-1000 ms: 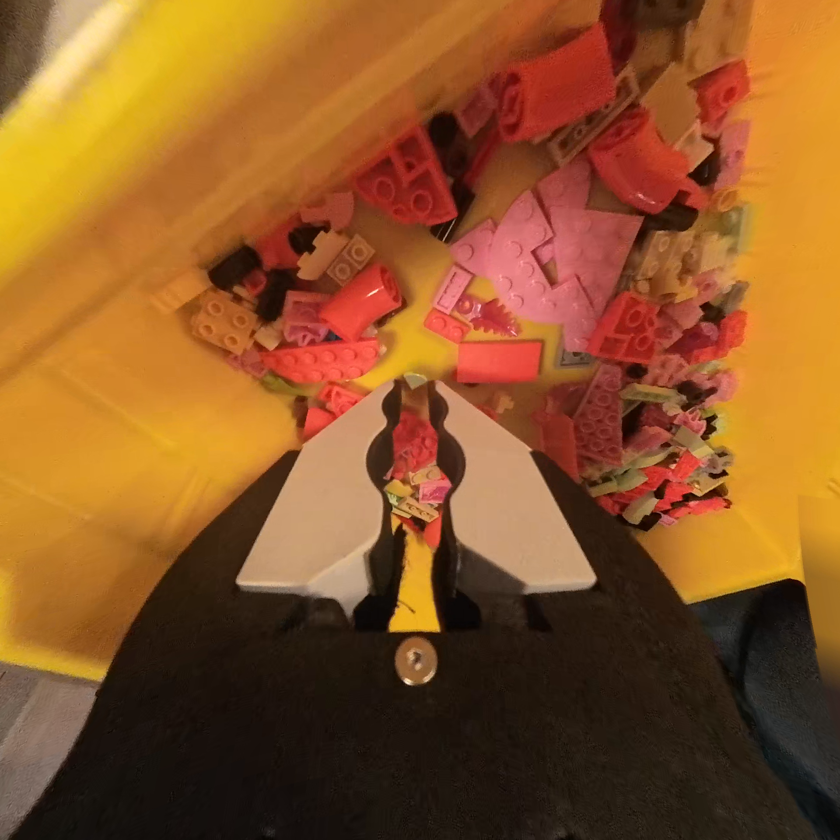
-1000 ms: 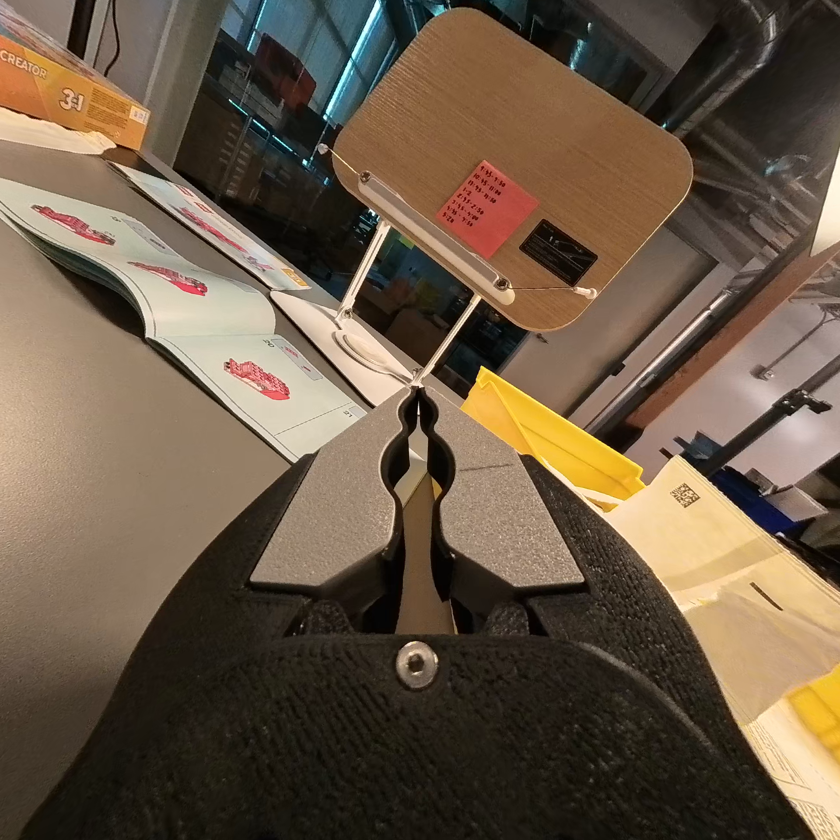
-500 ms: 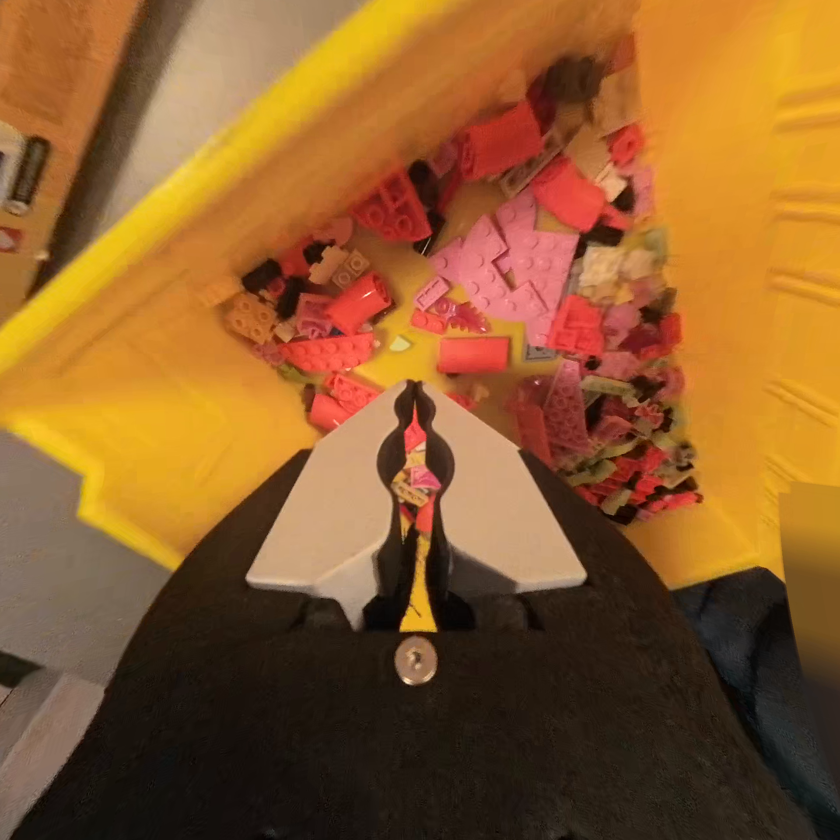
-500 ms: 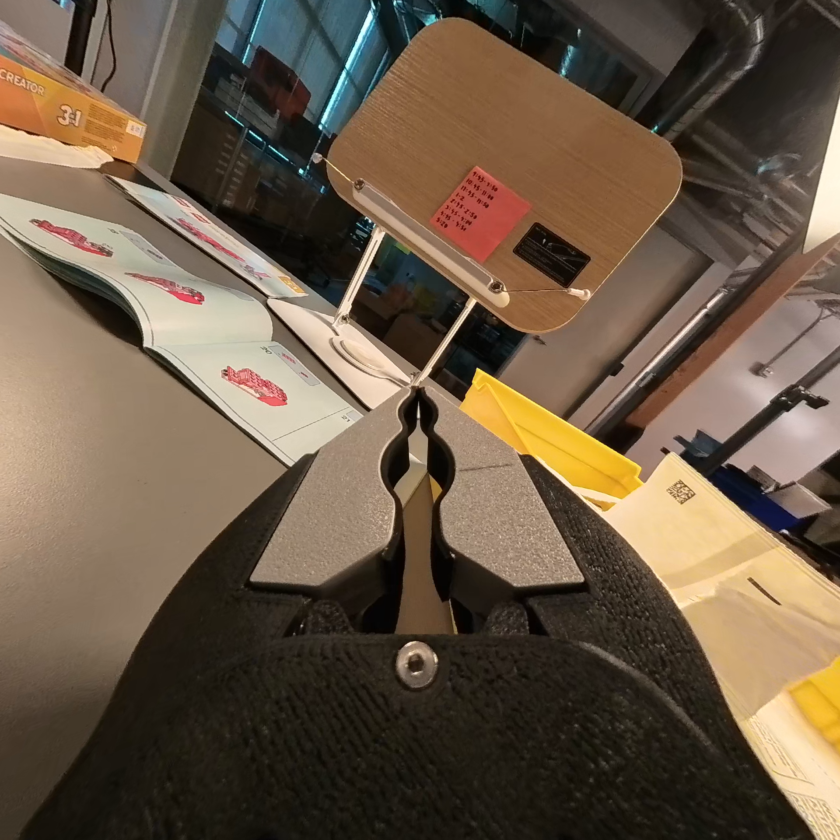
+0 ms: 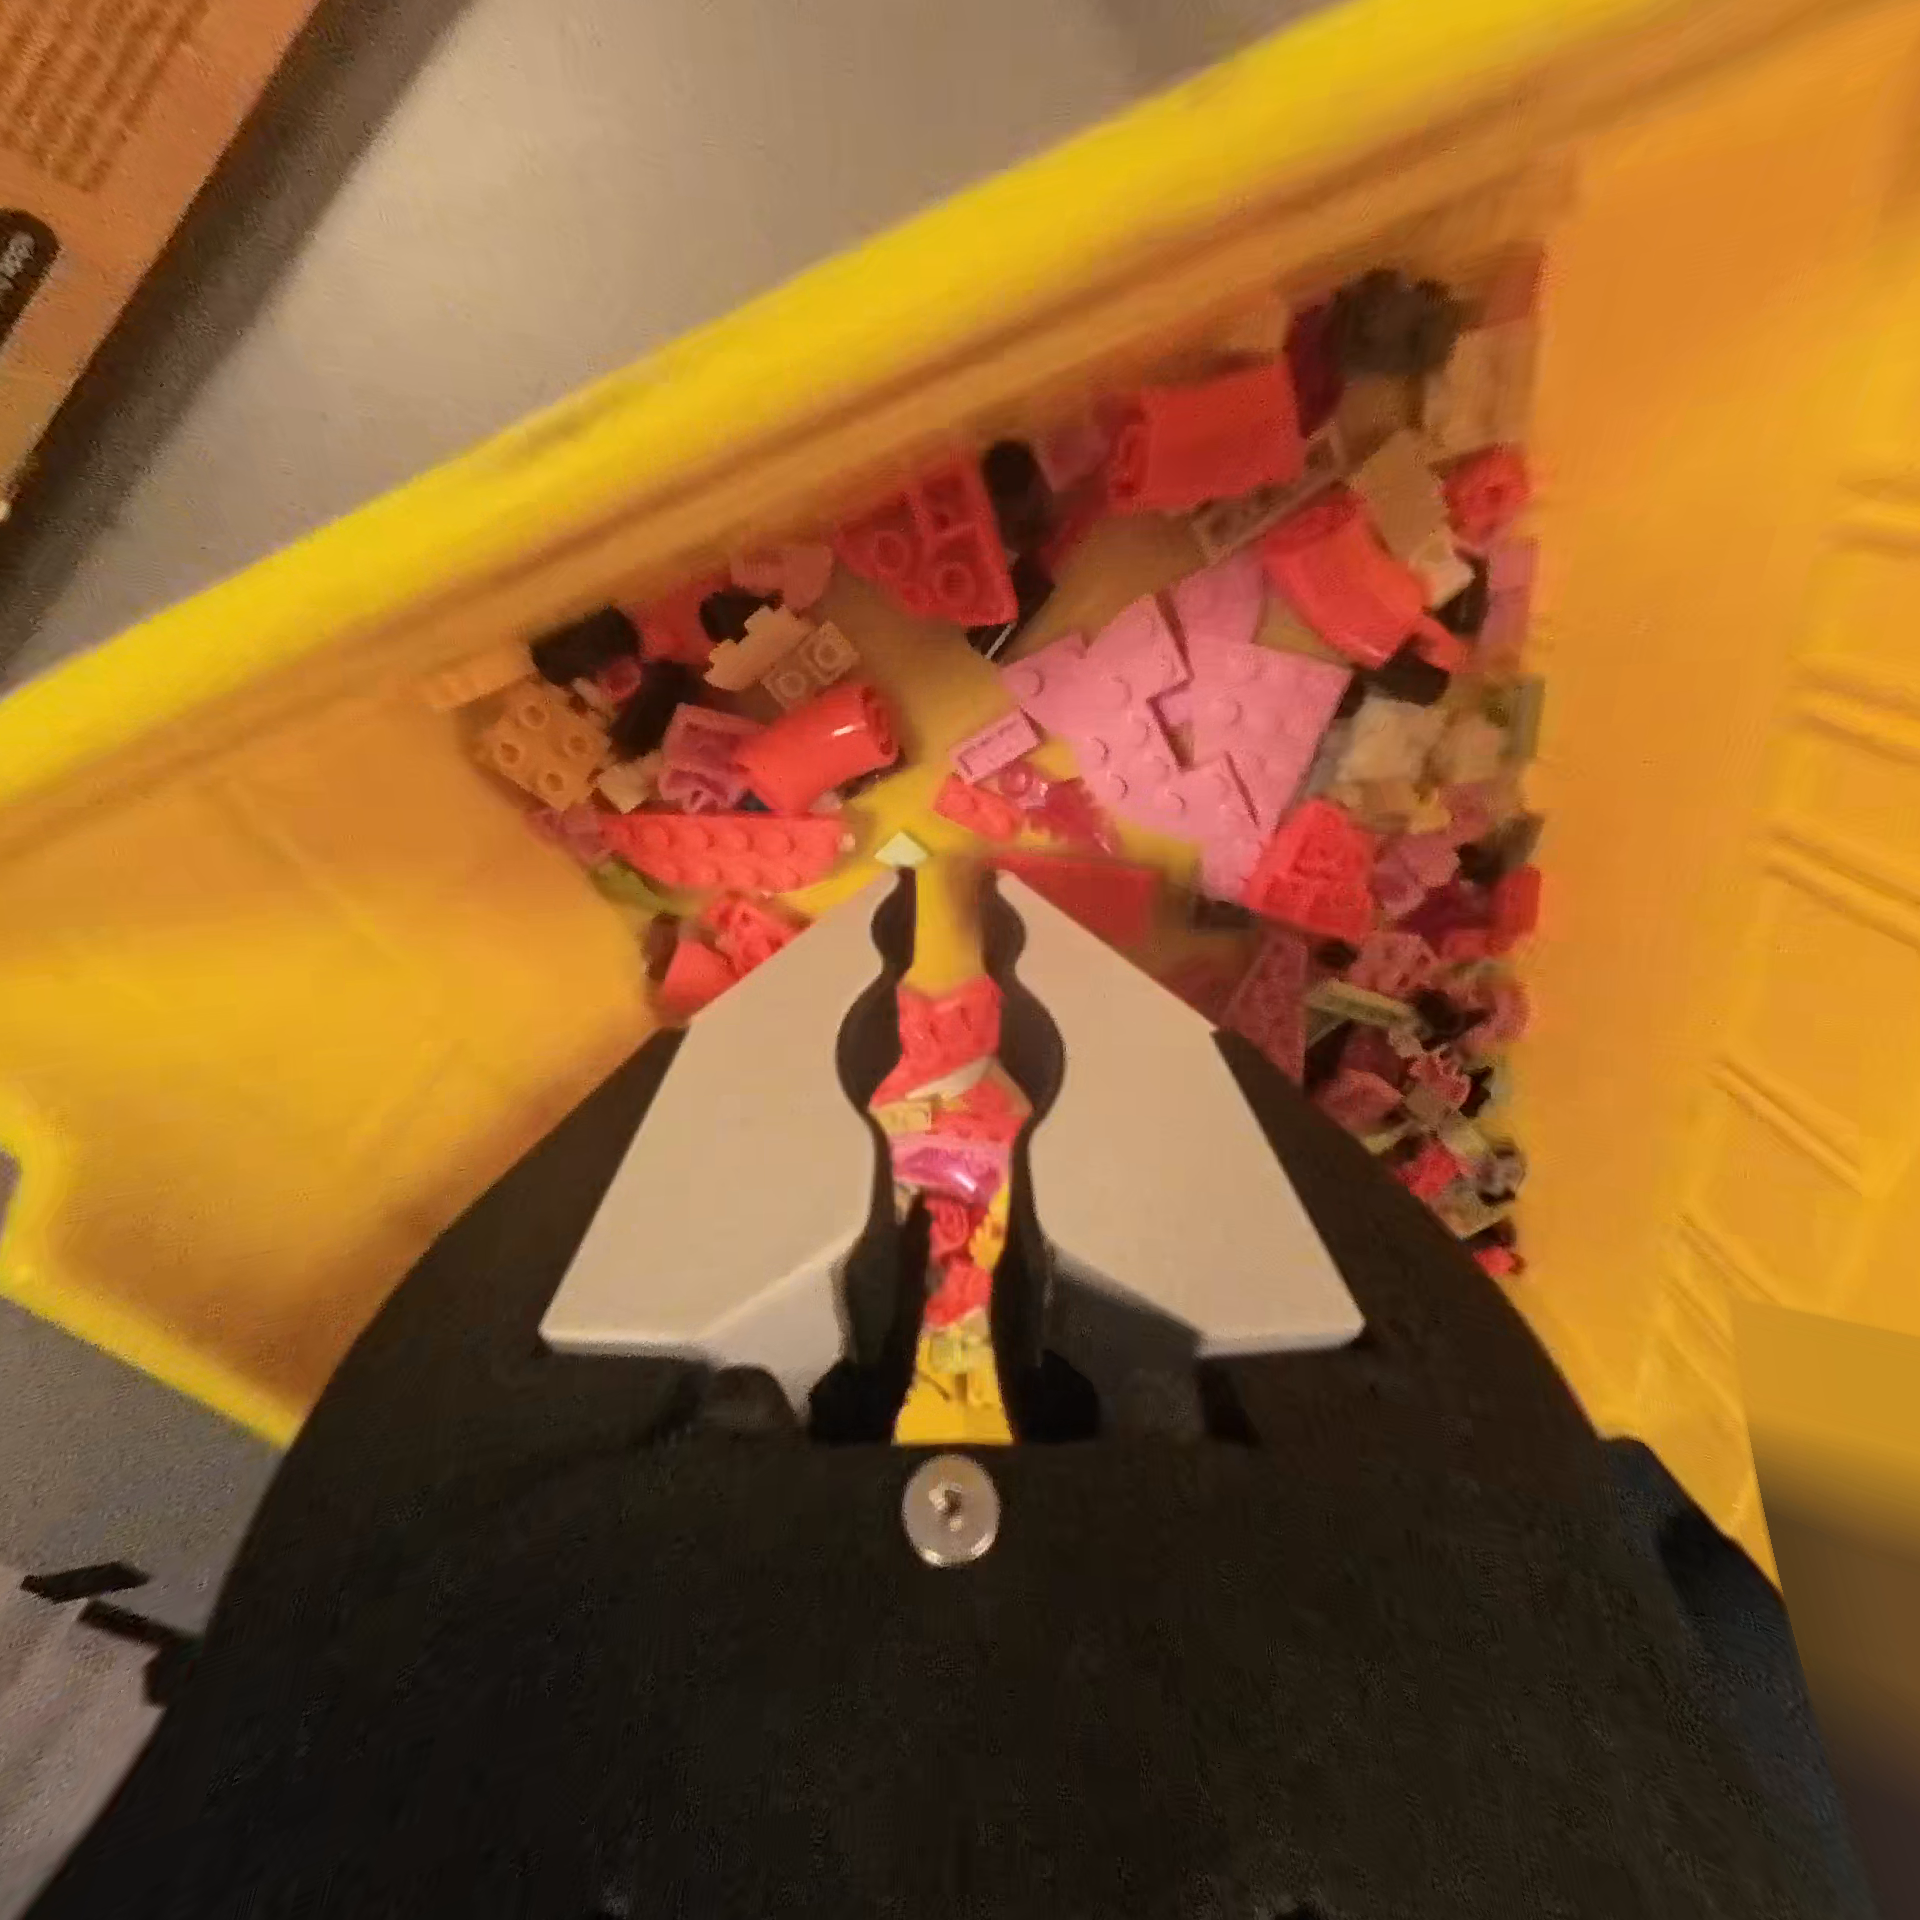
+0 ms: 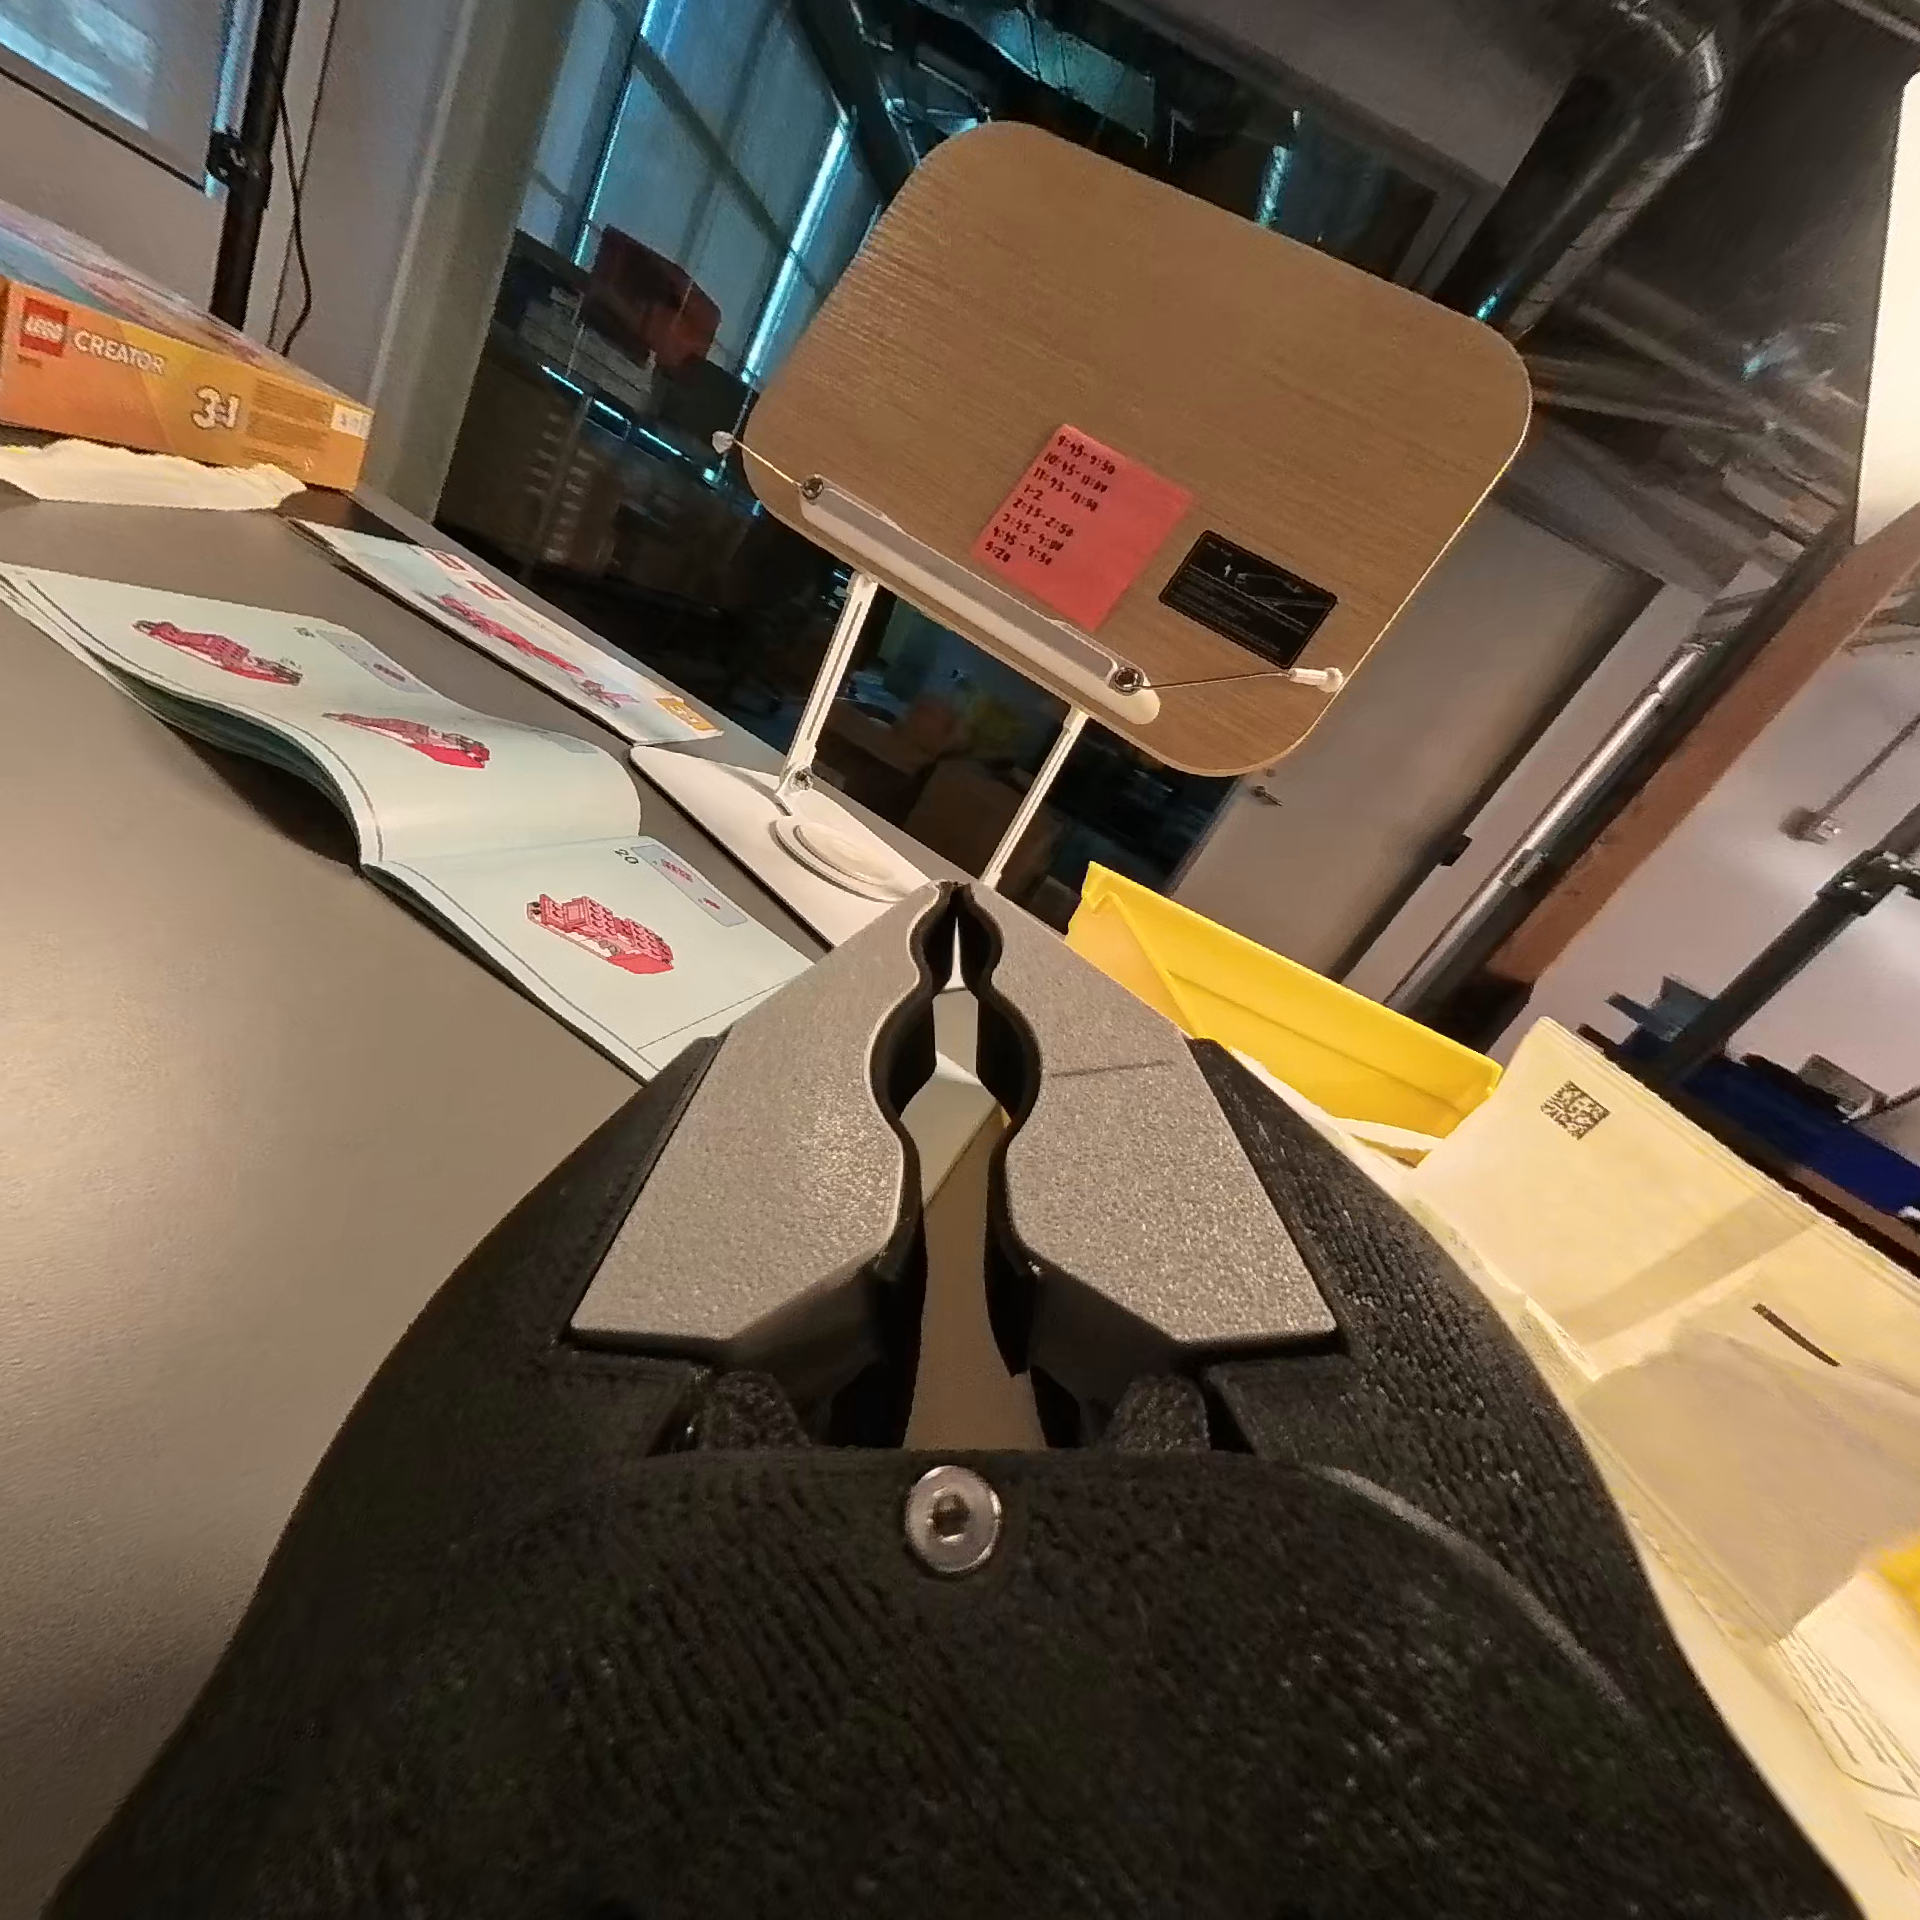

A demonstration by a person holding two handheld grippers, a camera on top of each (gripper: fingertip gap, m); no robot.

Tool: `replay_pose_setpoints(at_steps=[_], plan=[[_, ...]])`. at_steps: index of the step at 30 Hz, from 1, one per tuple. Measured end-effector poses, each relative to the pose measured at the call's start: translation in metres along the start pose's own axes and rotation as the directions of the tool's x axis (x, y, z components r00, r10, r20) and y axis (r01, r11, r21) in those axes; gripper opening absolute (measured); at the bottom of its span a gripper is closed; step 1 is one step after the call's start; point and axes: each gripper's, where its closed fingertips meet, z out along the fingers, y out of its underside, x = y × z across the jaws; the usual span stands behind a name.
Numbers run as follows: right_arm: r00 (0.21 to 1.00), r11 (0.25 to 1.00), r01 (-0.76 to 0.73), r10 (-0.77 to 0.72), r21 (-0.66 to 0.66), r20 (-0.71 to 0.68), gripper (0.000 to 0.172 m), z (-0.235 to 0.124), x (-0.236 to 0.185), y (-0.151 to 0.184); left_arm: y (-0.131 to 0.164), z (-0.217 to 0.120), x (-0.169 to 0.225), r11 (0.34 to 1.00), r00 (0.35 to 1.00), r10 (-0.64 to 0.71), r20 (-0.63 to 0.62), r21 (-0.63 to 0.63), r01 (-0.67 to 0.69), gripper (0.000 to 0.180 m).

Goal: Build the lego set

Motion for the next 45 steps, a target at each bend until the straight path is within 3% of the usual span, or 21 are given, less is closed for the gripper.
replay_pose_setpoints(at_steps=[2, 13, 23, 26, 28, 30, 33, 36, 38, 40, 45], plan=[[1.000, 1.000, -0.009, 0.009, 0.002, 0.003, 0.000, 0.000, 0.000, 0.000, -0.004, 0.005, -0.004, 1.000, 1.000, -0.021, 0.006, 0.020, 0.021, 0.003], [0.999, 0.999, -0.035, 0.034, 0.007, 0.013, 0.000, 0.000, 0.001, 0.000, -0.001, 0.012, -0.011, 0.998, 0.997, -0.065, 0.029, 0.012, 0.065, 0.010], [0.999, 1.000, -0.031, 0.031, 0.001, 0.019, 0.000, 0.001, 0.000, 0.001, 0.002, 0.012, -0.011, 1.000, 0.999, -0.031, 0.013, 0.006, 0.030, 0.002], [0.999, 1.000, -0.031, 0.031, 0.002, 0.019, 0.000, 0.001, 0.000, 0.001, -0.003, -0.005, -0.010, 0.998, 0.999, 0.010, 0.042, 0.064, -0.013, 0.002], [0.999, 0.999, -0.032, 0.032, 0.002, 0.020, 0.000, 0.001, 0.000, 0.001, -0.016, -0.033, 0.000, 0.980, 0.997, 0.057, 0.056, 0.186, -0.067, 0.002], [0.999, 0.999, -0.035, 0.034, 0.005, 0.018, 0.000, 0.001, 0.000, 0.001, -0.027, -0.069, 0.025, 0.935, 0.990, 0.130, 0.052, 0.327, -0.139, 0.002], [0.999, 0.999, -0.036, 0.036, 0.009, 0.023, 0.000, 0.003, -0.001, 0.000, -0.031, -0.118, 0.098, 0.835, 0.950, 0.312, -0.017, 0.482, -0.266, 0.002], [0.999, 0.999, -0.034, 0.033, 0.016, 0.036, 0.000, 0.004, -0.004, -0.001, -0.024, -0.140, 0.193, 0.774, 0.842, 0.514, -0.166, 0.512, -0.372, 0.002], [0.999, 0.999, -0.041, 0.040, 0.023, 0.034, 0.000, 0.003, -0.003, -0.003, -0.026, -0.124, 0.240, 0.758, 0.783, 0.596, -0.180, 0.447, -0.475, 0.002], [0.998, 0.998, -0.049, 0.048, 0.030, 0.033, 0.000, 0.002, -0.002, -0.003, -0.028, -0.085, 0.268, 0.751, 0.753, 0.642, -0.143, 0.314, -0.581, 0.002], [0.998, 0.998, -0.043, 0.041, 0.038, 0.043, 0.000, 0.002, -0.004, -0.005, -0.014, -0.006, 0.287, 0.732, 0.727, 0.674, -0.132, -0.010, -0.681, 0.002]])
